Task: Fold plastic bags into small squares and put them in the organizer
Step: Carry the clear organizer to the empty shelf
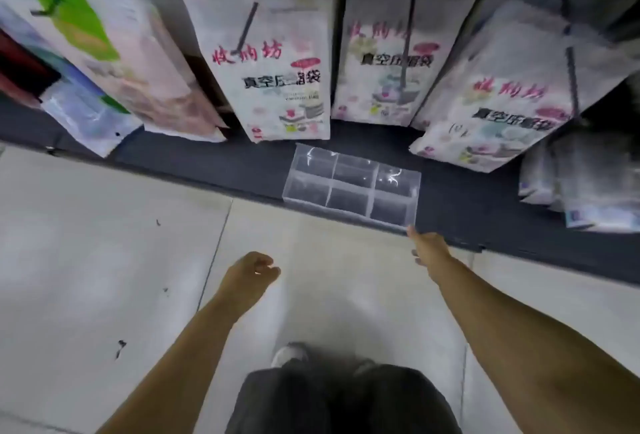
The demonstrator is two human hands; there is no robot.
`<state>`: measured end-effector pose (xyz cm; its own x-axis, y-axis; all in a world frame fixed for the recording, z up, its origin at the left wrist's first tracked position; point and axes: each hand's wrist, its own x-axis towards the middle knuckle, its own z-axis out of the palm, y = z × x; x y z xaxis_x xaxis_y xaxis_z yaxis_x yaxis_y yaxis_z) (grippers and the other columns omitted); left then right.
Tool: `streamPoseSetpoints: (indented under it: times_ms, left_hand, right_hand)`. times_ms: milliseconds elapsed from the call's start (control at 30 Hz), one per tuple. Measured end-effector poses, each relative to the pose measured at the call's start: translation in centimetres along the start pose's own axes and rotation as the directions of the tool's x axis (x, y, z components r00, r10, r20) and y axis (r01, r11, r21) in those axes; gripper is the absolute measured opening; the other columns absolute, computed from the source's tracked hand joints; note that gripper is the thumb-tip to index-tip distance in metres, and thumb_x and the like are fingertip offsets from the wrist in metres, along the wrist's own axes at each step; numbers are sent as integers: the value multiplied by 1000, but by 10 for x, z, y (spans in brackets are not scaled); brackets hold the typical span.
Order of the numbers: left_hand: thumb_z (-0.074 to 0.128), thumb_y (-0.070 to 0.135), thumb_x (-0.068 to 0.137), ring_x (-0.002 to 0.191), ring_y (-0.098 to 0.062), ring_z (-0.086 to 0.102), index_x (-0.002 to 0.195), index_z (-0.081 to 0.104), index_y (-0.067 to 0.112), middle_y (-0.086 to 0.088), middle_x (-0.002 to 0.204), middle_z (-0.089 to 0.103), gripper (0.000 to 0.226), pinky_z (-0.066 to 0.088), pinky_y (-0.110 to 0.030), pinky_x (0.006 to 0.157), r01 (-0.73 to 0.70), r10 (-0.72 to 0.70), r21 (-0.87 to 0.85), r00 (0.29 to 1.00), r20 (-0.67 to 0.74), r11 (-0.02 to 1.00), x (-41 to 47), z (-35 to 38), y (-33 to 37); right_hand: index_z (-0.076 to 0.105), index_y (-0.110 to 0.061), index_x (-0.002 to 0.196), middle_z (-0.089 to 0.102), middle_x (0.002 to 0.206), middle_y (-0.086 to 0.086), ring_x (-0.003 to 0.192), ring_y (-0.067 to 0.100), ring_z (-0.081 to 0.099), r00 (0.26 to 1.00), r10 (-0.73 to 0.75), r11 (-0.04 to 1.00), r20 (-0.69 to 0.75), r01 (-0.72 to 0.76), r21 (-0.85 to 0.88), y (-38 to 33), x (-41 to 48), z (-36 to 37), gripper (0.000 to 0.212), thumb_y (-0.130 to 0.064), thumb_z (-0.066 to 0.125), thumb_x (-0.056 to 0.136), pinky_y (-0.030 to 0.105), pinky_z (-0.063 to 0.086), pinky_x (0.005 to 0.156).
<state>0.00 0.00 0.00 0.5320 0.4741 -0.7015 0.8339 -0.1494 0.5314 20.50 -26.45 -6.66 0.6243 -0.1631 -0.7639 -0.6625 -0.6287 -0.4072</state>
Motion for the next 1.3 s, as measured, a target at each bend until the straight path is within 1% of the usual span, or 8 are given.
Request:
streamPoseSetpoints:
  times_ms: [100, 267, 500, 600, 733, 900, 1067, 1300]
  left_hand:
    - [70, 20, 85, 83, -18, 62, 102, 66, 13, -4, 97, 67, 19, 44, -23, 68, 14, -14, 35, 1000, 19, 999, 32, 20, -18]
    - [65, 22, 89, 80, -7, 57, 107, 63, 16, 6, 95, 60, 20, 41, -17, 62, 3, -6, 53, 998, 58, 999, 67, 49, -32]
    - [63, 25, 89, 83, -7, 56, 108, 61, 19, 8, 98, 59, 20, 41, -17, 61, 17, -25, 96, 997, 75, 995, 42, 41, -29]
    - [62, 23, 90, 88, -11, 57, 109, 62, 17, 6, 100, 60, 20, 42, -21, 67, 17, -27, 126, 997, 77, 992, 7, 22, -17]
    - [60, 19, 91, 94, -15, 56, 114, 62, 11, -1, 109, 62, 24, 39, -21, 77, -16, -1, 199, 996, 85, 980, -61, -12, 19]
    - [56, 21, 93, 99, -16, 55, 117, 60, 11, -4, 117, 62, 26, 40, -23, 81, -142, 97, 303, 983, 158, 942, -165, -52, 89]
    - [55, 25, 95, 94, -9, 54, 112, 60, 20, 3, 114, 61, 19, 38, -13, 68, -277, 197, 311, 944, 265, 909, -275, -76, 164]
    - [56, 30, 93, 93, -2, 57, 108, 59, 27, 11, 105, 61, 15, 39, -9, 61, -553, 316, 350, 777, 544, 756, -388, -45, 258]
  right_hand:
    - [42, 1, 133, 56, 123, 21, 93, 32, 62, 999, 41, 990, -20, -38, 132, 5, 40, 19, 63, -44, 58, 92, 49, 51, 93]
    - [50, -4, 120, 52, 75, 8, 64, 26, 60, 987, 144, 967, -67, -126, 222, 20, 97, 41, 41, -38, 47, 98, 48, 53, 90]
    - [44, 4, 125, 52, 107, 19, 83, 34, 64, 987, 149, 848, 68, -163, 505, 25, 77, 44, 32, 3, 40, 93, 43, 51, 95]
    - [49, 8, 116, 55, 99, 26, 81, 33, 64, 982, 145, 779, 122, -189, 598, 28, 27, 28, 25, 3, 47, 92, 38, 53, 89]
    - [52, 7, 99, 56, 77, 15, 71, 23, 63, 974, 178, 760, 141, -227, 609, 26, -59, -18, 15, -5, 56, 89, 32, 53, 87]
    - [59, 3, 82, 63, 81, 14, 78, 21, 64, 971, 192, 786, 143, -239, 571, 37, -191, -112, 18, -14, 62, 88, 33, 52, 93]
    - [61, 6, 89, 60, 85, 18, 77, 22, 64, 983, 132, 697, 128, -184, 693, 59, -329, -215, 16, -10, 64, 88, 30, 53, 77]
    - [59, -4, 101, 66, 80, 14, 82, 29, 63, 983, 183, 527, 18, -113, 842, 138, -498, -312, 24, -26, 55, 93, 39, 49, 84]
